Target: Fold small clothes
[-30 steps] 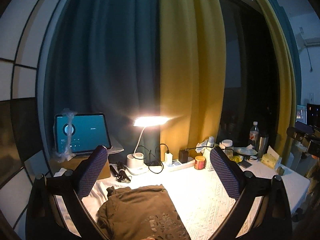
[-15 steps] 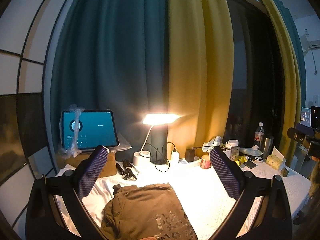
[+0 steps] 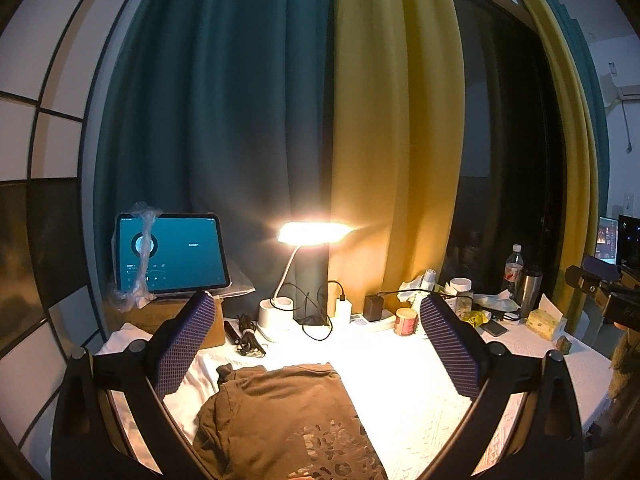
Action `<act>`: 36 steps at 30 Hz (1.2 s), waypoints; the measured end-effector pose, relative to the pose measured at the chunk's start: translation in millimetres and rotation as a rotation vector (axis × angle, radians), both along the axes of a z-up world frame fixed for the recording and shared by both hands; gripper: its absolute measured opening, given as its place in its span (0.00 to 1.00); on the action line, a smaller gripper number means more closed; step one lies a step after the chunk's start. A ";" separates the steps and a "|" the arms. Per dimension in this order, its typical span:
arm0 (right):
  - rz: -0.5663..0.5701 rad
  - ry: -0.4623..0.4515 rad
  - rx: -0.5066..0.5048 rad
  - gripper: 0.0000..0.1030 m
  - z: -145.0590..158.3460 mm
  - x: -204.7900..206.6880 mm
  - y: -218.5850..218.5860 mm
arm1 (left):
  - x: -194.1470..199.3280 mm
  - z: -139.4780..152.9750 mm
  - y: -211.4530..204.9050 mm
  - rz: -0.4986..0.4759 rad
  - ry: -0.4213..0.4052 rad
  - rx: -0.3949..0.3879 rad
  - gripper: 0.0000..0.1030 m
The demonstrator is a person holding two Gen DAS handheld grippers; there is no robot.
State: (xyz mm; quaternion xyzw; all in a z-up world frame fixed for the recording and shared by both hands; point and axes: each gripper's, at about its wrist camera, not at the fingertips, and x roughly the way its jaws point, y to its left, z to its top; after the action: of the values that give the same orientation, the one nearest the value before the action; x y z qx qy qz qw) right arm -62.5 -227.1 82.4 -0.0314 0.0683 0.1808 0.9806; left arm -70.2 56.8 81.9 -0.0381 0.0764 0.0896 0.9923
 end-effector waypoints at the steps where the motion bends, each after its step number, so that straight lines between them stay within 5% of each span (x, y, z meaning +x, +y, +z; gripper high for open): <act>1: 0.000 0.002 -0.001 0.78 -0.4 0.5 0.1 | 0.3 -0.3 0.2 -0.001 0.002 -0.001 0.98; 36: -0.021 0.021 0.005 0.78 -11.2 3.0 -5.7 | 6.7 -1.2 -8.1 -0.018 0.018 0.004 0.98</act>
State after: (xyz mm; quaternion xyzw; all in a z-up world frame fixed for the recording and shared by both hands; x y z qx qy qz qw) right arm -59.5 -232.8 71.3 -0.0264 0.0785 0.1710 0.9818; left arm -63.5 48.8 80.8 -0.0348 0.0854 0.0809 0.9924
